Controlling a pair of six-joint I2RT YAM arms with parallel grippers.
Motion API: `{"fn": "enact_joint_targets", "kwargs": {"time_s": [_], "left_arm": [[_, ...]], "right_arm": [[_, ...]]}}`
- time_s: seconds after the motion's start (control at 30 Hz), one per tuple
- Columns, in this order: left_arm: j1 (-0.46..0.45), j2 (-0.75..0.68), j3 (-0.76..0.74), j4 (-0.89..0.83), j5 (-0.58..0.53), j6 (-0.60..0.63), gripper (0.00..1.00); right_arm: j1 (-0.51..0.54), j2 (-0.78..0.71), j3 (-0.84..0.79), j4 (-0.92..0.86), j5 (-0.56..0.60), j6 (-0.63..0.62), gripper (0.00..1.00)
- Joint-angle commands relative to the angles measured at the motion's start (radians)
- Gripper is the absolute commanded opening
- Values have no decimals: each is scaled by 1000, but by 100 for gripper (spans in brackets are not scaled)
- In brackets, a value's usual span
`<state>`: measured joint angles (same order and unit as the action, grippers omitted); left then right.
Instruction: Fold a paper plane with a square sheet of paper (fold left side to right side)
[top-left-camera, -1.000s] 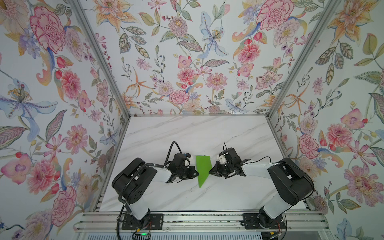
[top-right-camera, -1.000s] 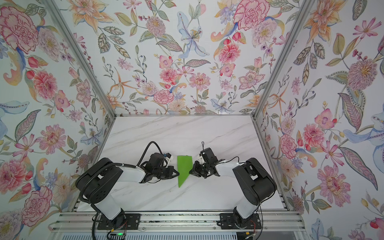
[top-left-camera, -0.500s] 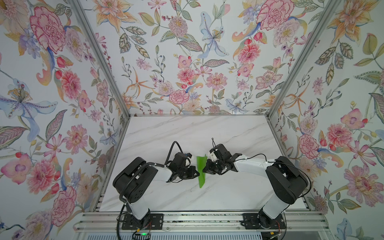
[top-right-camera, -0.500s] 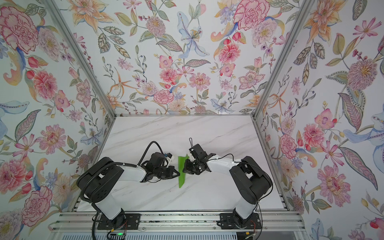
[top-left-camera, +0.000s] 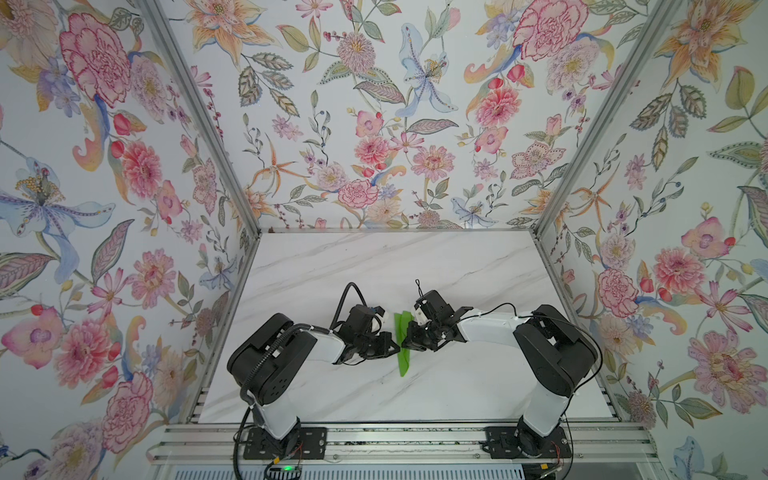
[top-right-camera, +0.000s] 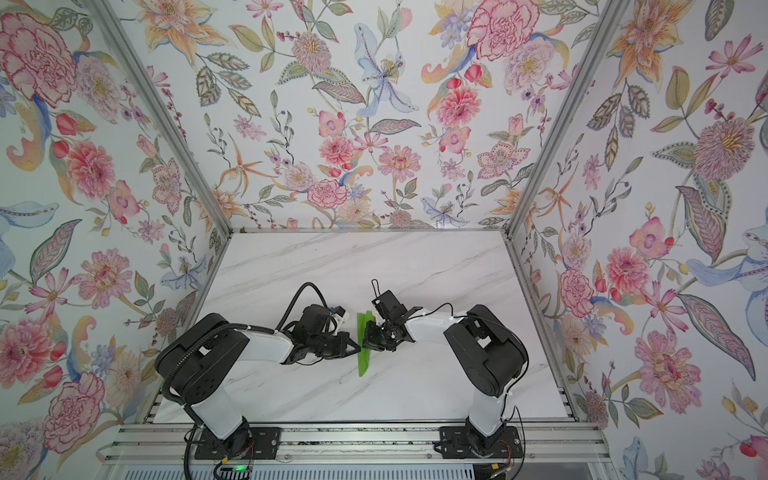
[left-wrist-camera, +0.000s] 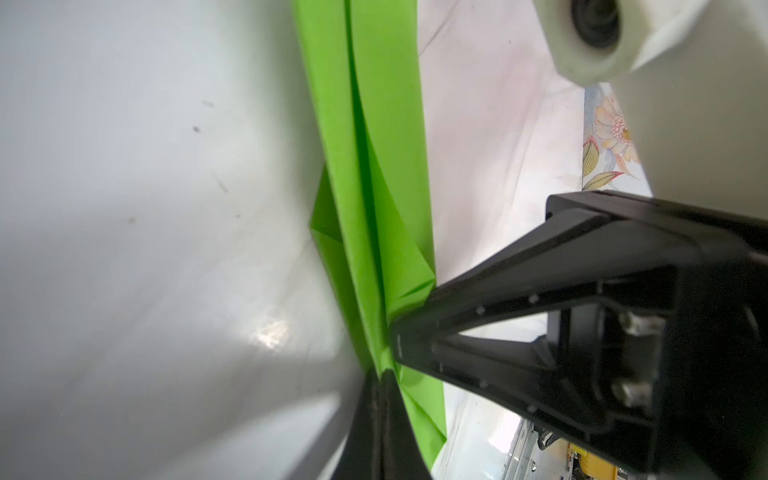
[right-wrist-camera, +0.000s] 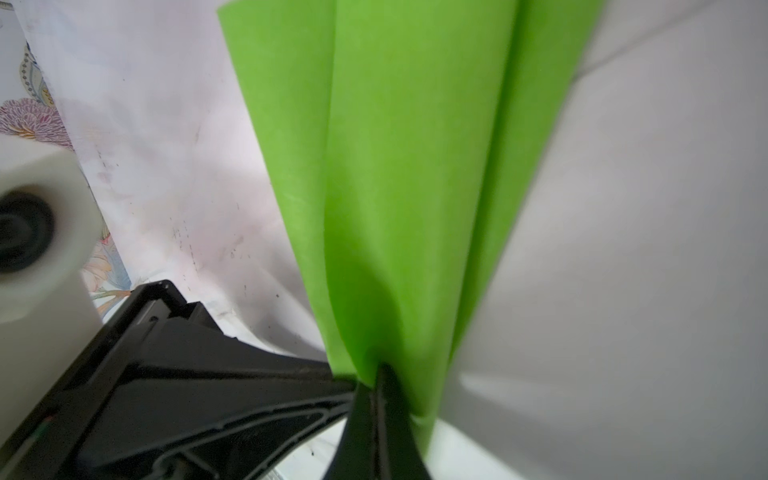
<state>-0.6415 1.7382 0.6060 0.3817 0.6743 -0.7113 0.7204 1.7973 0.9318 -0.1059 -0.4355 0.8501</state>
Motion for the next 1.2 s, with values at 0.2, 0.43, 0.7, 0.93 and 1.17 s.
{"fn": "enact_joint_targets", "kwargs": {"time_s": [0.2,0.43,0.7,0.93,1.17], "left_arm": [[-10,41,-3,-76,-16,24,0],[-9,36,-2,-79,-24,24,0],[20,-36,0,-153,-92,49,8],[70,-117,10,-229,-129,81,16],[71,-42,41,-200,-98,69,0]], "right_arm": [[-2,29,30,42,-2,14,0],[-6,56,13,70,-8,16,0],[-6,68,-23,117,2,66,0],[17,51,-65,153,53,169,0],[59,35,-70,181,92,204,0]]}}
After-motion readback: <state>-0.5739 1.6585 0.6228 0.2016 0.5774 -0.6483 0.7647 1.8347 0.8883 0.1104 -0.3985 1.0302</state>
